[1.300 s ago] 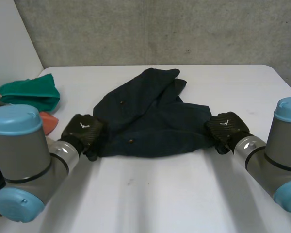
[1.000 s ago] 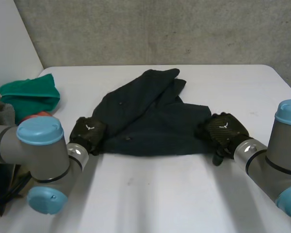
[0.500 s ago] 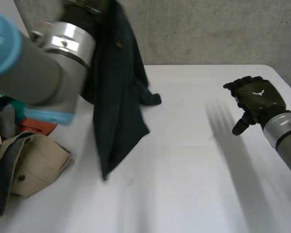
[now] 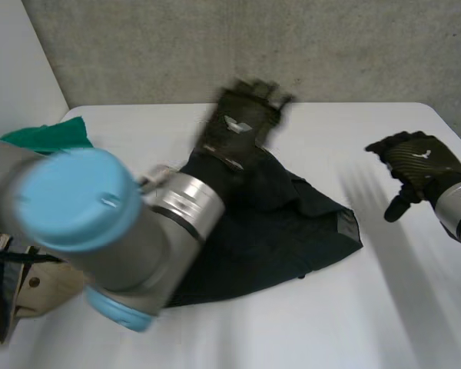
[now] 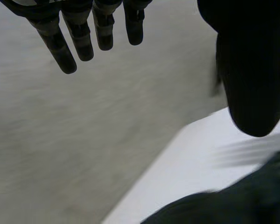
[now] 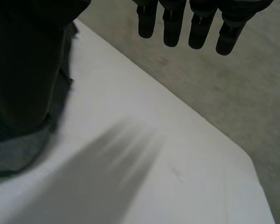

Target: Fold the laundry.

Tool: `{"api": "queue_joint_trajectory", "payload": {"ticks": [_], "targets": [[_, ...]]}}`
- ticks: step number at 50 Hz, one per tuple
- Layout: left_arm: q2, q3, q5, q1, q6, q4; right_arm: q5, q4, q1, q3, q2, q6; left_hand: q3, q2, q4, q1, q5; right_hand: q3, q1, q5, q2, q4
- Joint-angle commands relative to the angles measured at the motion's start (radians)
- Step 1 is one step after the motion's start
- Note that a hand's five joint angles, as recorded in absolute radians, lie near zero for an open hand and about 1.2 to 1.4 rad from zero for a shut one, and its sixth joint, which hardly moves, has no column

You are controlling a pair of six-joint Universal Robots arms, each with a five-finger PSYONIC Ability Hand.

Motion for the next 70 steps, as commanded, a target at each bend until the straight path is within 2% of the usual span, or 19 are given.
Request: {"api": "queue_joint_trajectory", "payload": {"ticks": [1, 4, 7, 10, 14, 18, 25, 28, 32, 40, 43, 44, 49, 54, 56, 60, 62, 66, 70], "targets": [[0.193, -0.163, -0.167, 0.136, 0.010, -0.082, -0.121, 0.149, 0.109, -0.041, -0.057, -0.085, 0.003, 0.009, 0.012, 0.020, -0.009, -0.031, -0.046, -0.047, -0.033, -0.030], [0.246, -0.257, -0.205, 0.165, 0.017, -0.181, -0.169, 0.227, 0.166, -0.067, -0.049, -0.147, 0.030, 0.036, 0.039, 0.046, 0.017, -0.031, -0.046, -0.047, -0.033, -0.030], [0.289, -0.355, -0.230, 0.183, 0.011, -0.281, -0.183, 0.291, 0.223, -0.104, -0.010, -0.217, 0.077, 0.082, 0.085, 0.093, 0.064, -0.031, -0.046, -0.047, -0.033, -0.030], [0.324, -0.450, -0.240, 0.205, -0.012, -0.333, -0.169, 0.331, 0.263, -0.157, 0.059, -0.263, 0.100, 0.106, 0.109, 0.117, 0.088, 0.080, 0.065, 0.064, 0.078, 0.081], [0.366, -0.557, -0.231, 0.231, -0.088, -0.340, -0.142, 0.371, 0.317, -0.232, 0.164, -0.286, 0.100, 0.106, 0.109, 0.117, 0.088, 0.228, 0.212, 0.211, 0.225, 0.228], [0.383, -0.628, -0.191, 0.258, -0.160, -0.336, -0.114, 0.397, 0.352, -0.308, 0.259, -0.280, 0.100, 0.106, 0.109, 0.117, 0.088, 0.234, 0.218, 0.217, 0.231, 0.234], [0.349, -0.687, -0.136, 0.295, -0.181, -0.286, -0.096, 0.373, 0.393, -0.410, 0.400, -0.271, 0.109, 0.115, 0.118, 0.125, 0.097, 0.289, 0.274, 0.272, 0.287, 0.290], [0.315, -0.687, -0.133, 0.300, -0.179, -0.254, -0.079, 0.351, 0.406, -0.452, 0.461, -0.250, 0.109, 0.115, 0.118, 0.125, 0.097, 0.483, 0.467, 0.466, 0.480, 0.484], [0.265, -0.677, -0.136, 0.303, -0.171, -0.231, -0.073, 0.345, 0.410, -0.470, 0.489, -0.225, 0.100, 0.106, 0.109, 0.117, 0.088, 1.189, 1.174, 1.172, 1.186, 1.190], [0.133, -0.630, -0.148, 0.291, -0.148, -0.160, -0.106, 0.298, 0.387, -0.378, 0.354, -0.138, 0.159, 0.164, 0.167, 0.175, 0.146, 1.191, 1.176, 1.174, 1.189, 1.192], [0.082, -0.592, -0.171, 0.285, -0.121, -0.131, -0.120, 0.272, 0.374, -0.325, 0.287, -0.129, 0.449, 0.454, 0.457, 0.465, 0.436, 1.191, 1.176, 1.174, 1.189, 1.192], [0.066, -0.569, -0.187, 0.283, -0.104, -0.122, -0.120, 0.261, 0.367, -0.306, 0.253, -0.124, 0.642, 0.647, 0.650, 0.658, 0.629, 1.191, 1.176, 1.174, 1.189, 1.192], [0.052, -0.501, -0.242, 0.282, -0.064, -0.126, -0.119, 0.246, 0.346, -0.282, 0.147, -0.066, 1.186, 1.191, 1.194, 1.202, 1.173, 1.191, 1.176, 1.174, 1.189, 1.192], [0.128, -0.426, -0.299, 0.291, -0.038, -0.157, -0.115, 0.246, 0.311, -0.292, 0.034, -0.007, 1.186, 1.192, 1.195, 1.203, 1.174, 1.191, 1.176, 1.174, 1.189, 1.192], [0.229, -0.388, -0.306, 0.291, -0.039, -0.174, -0.112, 0.244, 0.295, -0.309, -0.025, 0.005, 1.186, 1.192, 1.195, 1.203, 1.174, 1.191, 1.176, 1.174, 1.189, 1.192], [0.412, -0.306, -0.263, 0.292, -0.021, -0.178, -0.108, 0.273, 0.280, -0.366, -0.104, -0.007, 1.186, 1.192, 1.195, 1.203, 1.174, 1.191, 1.176, 1.174, 1.189, 1.192], [0.492, -0.240, -0.219, 0.298, -0.006, -0.206, -0.102, 0.340, 0.265, -0.417, -0.134, -0.041, 1.186, 1.192, 1.195, 1.203, 1.174, 1.191, 1.176, 1.174, 1.189, 1.192], [0.519, -0.119, -0.164, 0.306, 0.002, -0.335, -0.099, 0.478, 0.245, -0.513, -0.146, -0.127, 1.186, 1.192, 1.195, 1.203, 1.174, 1.191, 1.176, 1.174, 1.189, 1.192], [0.440, 0.022, -0.130, 0.314, 0.004, -0.496, -0.093, 0.542, 0.254, -0.591, -0.117, -0.199, 1.186, 1.192, 1.195, 1.203, 1.174, 1.191, 1.176, 1.174, 1.189, 1.192]]}}
